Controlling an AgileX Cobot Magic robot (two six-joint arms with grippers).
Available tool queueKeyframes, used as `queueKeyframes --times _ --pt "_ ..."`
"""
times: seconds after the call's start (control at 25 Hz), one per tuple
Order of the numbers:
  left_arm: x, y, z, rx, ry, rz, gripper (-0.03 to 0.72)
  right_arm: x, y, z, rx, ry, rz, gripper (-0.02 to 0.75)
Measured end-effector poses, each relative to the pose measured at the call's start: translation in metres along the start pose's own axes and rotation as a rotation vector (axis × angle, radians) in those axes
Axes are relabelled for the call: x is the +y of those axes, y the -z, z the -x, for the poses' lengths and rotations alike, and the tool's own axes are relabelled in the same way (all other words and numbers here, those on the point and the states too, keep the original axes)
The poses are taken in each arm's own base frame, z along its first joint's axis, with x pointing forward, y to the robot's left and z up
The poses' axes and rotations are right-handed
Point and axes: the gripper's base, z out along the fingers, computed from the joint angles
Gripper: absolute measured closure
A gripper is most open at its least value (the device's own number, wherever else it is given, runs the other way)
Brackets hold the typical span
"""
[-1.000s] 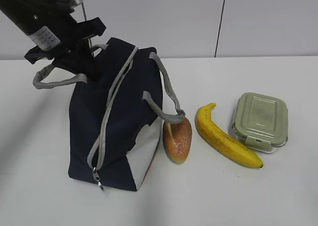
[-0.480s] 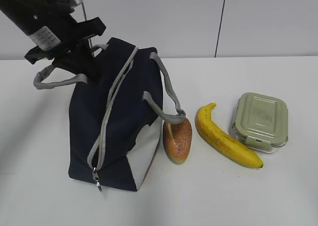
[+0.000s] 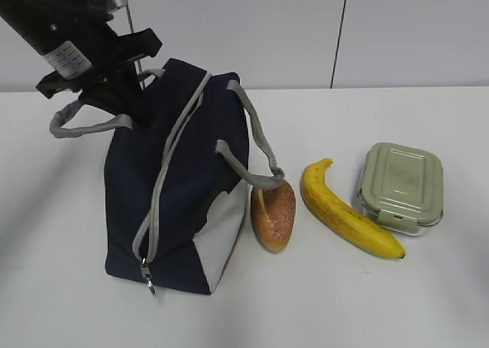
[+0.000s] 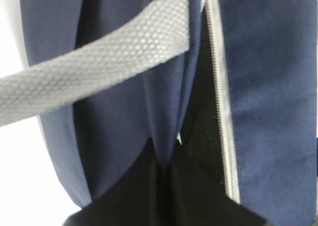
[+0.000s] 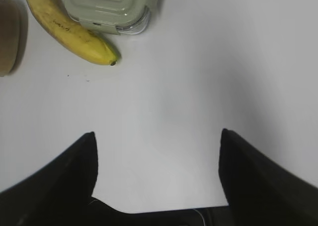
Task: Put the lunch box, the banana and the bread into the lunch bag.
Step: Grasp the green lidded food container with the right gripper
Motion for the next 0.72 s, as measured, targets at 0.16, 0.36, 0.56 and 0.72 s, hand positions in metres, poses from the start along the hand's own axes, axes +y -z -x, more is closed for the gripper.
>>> queueKeyframes --times 0.16,0.36,0.56,0.72 --pt "0.000 0.000 0.000 0.000 -0.001 0.002 0.688 0.007 -0.038 0.021 0.074 -0.015 0.024 0.177" --pt "0.001 0.000 0.000 0.001 -0.003 0.009 0.688 0.013 -0.080 0.049 0.162 -0.014 0.082 0.177" --pt "0.002 0.000 0.000 0.003 -0.009 0.026 0.688 0.001 -0.111 0.084 0.170 -0.123 0.206 0.177" --pt "0.003 0.000 0.000 0.003 -0.010 0.028 0.688 -0.015 -0.133 0.103 0.172 -0.200 0.254 0.177"
